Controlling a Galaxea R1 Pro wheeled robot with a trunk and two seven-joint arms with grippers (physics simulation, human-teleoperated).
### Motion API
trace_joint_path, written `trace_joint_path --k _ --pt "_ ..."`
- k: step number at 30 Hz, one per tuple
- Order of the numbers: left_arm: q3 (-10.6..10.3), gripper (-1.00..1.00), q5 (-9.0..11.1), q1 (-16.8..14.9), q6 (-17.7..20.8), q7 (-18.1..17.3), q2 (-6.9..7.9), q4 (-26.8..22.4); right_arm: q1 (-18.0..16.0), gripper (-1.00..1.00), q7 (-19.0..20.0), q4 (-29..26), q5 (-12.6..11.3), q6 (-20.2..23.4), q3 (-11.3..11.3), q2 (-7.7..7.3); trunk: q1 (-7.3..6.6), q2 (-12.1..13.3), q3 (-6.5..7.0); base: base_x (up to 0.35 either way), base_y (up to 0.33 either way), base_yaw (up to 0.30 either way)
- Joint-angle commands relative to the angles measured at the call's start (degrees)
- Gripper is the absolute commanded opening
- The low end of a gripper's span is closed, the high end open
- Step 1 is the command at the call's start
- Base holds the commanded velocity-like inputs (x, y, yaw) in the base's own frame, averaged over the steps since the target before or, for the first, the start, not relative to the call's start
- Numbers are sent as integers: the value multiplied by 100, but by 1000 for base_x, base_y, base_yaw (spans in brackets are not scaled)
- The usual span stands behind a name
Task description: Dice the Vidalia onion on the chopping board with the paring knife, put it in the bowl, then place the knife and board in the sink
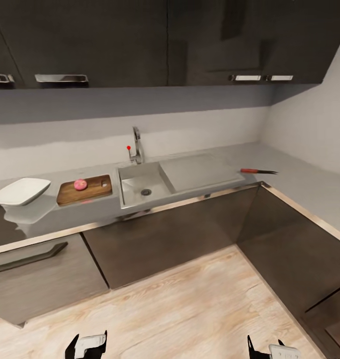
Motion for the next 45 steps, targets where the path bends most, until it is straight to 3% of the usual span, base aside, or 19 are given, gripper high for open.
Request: trace_joint_path --k 1,23,24,28,33,36,38,39,40,42,43,45 --pt "-49 100 8 -7 -26 32 -3 18 -5 100 -16 4 60 -15 -19 3 2 -4 2 138 89 -189" --pt "-49 100 8 -7 13 32 -14 20 -6 100 -29 4 68 -14 -17 3 2 -4 138 153 9 -158" --pt "-49 100 8 -7 99 32 -18 20 -7 100 -30 4 68 -14 -19 0 2 -4 138 5 -2 -11" --pt "-49 100 8 -7 1348 17 -22 25 -5 100 -43 5 69 20 -19 3 2 -4 139 1 0 -3" --pt "-49 100 8 25 2195 3 -8 33 -8 100 -163 -191 61 179 -19 -1 2 -4 139 0 0 0" --pt "-49 100 8 191 2307 5 -5 34 -10 100 -358 -730 55 724 -13 5 2 -4 139 0 0 0" --pt "-49 100 8 406 2357 6 -4 37 -13 100 -464 -1783 49 1765 -1 18 2 -4 139 0 0 0" --pt "-49 100 8 434 2362 6 -4 37 -13 100 -472 -1975 49 1948 3 24 2 -4 139 0 0 0" --pt "-49 100 8 501 2378 6 -2 37 -15 100 -490 -2562 49 2522 32 68 2 -4 139 0 0 0" --pt "-49 100 8 549 2477 6 8 33 -28 100 -539 -3309 60 3305 171 162 2 -4 139 0 0 0" --pt "-49 100 8 556 2520 6 11 34 -34 100 -566 -3479 64 3490 226 181 2 -4 139 0 0 0" --pt "-49 100 8 573 2723 -1 20 31 -91 100 -777 -4056 77 4139 490 226 2 -4 139 0 0 0"
